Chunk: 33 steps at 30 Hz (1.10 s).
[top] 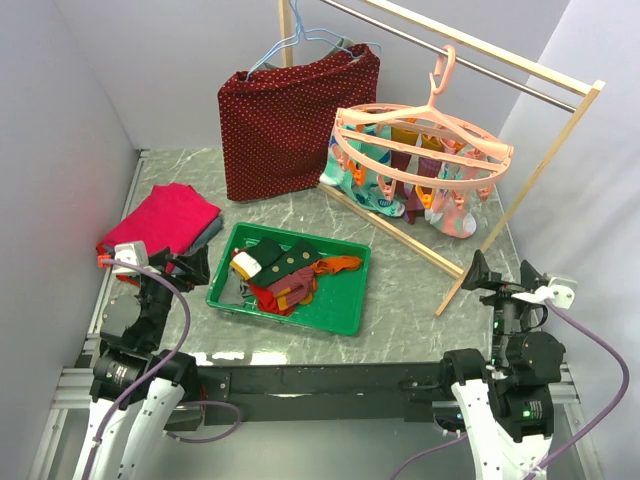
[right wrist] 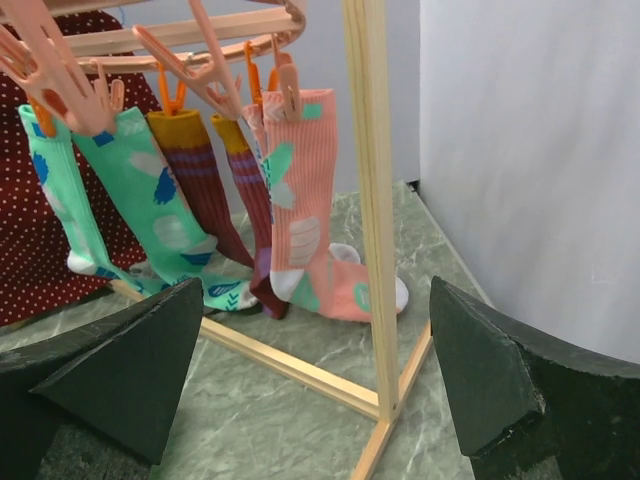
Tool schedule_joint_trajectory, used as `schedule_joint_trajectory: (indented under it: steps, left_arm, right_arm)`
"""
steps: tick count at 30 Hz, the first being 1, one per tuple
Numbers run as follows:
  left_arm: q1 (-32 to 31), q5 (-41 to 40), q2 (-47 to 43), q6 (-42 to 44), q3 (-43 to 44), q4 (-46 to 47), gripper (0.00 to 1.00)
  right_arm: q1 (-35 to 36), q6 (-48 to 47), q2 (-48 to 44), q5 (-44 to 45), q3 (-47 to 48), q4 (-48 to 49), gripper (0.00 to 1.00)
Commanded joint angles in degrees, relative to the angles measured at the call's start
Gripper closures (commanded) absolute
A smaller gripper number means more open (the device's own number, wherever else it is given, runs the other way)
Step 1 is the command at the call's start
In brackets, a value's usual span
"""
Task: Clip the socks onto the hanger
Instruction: Open the clamp at the hanger.
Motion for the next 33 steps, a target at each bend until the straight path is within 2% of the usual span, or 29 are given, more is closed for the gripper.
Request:
schedule_joint_trajectory:
  steps: [1,13,23,33]
  left_arm:
    - [-0.11,-0.81,0.37,-0.24,1.65,1.3,0.04]
    - [-0.11,-1.95,1.16,-0.5,1.82,3.23,0.04]
    - [-0.55,-1.51,1.43,0.46,-0.46,6.13,0.04]
    - [-1.51,1.57,1.07,2.31,-1.43,7.8,0.04]
  right_arm:
    - [0.37,-1.84,-12.98,-1.84,2.67,1.4,0.0]
    - [0.45,-3.69,-6.31,-6.59,4.51,1.58,0.0]
    - [0.45,-4.65,4.42,-3.69,12.68,-1.85,0.0]
    - [0.54,-9.13,16.98,-9.31,22.17,-2.2,0.01]
